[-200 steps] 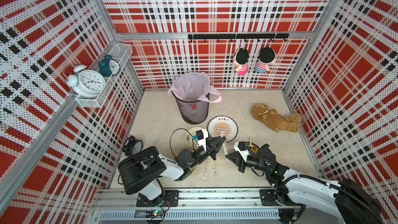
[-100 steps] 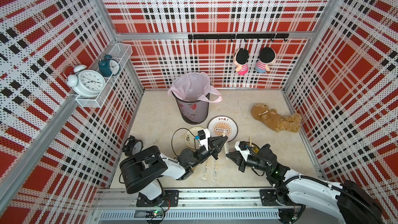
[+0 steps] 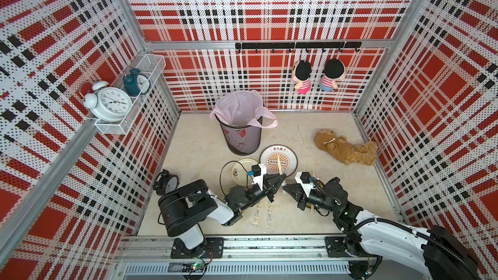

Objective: Remove the packaging of disposable chopsticks
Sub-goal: Remove the packet bag from the disposable chopsticks.

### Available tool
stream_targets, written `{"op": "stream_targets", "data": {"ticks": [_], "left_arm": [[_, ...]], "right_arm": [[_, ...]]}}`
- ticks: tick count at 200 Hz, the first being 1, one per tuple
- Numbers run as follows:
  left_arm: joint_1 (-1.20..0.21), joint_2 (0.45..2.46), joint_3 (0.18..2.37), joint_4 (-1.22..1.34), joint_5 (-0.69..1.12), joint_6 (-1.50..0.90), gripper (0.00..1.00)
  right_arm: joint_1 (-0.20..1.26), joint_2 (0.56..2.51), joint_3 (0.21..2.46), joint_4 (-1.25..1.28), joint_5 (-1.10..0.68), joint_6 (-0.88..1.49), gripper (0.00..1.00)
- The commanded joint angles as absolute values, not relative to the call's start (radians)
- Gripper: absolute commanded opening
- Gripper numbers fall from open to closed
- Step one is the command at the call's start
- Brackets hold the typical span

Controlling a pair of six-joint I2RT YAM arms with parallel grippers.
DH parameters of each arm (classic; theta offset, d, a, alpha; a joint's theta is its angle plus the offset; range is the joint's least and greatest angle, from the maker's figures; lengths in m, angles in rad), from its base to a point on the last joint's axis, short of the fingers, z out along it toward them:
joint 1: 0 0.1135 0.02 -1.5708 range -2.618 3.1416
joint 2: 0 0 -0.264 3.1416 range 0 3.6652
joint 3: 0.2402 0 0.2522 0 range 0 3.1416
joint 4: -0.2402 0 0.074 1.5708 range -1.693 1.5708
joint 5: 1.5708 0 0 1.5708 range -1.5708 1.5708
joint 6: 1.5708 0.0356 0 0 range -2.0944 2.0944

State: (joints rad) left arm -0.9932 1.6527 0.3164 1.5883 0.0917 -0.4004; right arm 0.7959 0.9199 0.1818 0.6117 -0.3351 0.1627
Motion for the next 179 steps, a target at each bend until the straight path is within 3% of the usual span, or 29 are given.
{"op": "stream_targets", "data": {"ticks": [1,53,121,179], "left_arm": [[-1.011,1.703,0.264,1.451,0.172,-0.412,0.01],[-1.004,1.684,0.278,1.449,0.209,-0.408,0.14],[-1.015,1.557,0.333,1.322,0.206,-0.373,0.15],[-1.017,1.439,0.376,1.218,0.183,-0.298,0.35]], "right_arm": [[0.801,0.895,0.268,1.021,-0.332,0.139,0.00],[0.800,0.868,0.209,1.004,-0.293,0.144,0.00],[0.801,0.812,0.154,0.942,-0.267,0.140,0.00],[0.801,0.775,0.124,0.907,-0.257,0.140,0.00]]}}
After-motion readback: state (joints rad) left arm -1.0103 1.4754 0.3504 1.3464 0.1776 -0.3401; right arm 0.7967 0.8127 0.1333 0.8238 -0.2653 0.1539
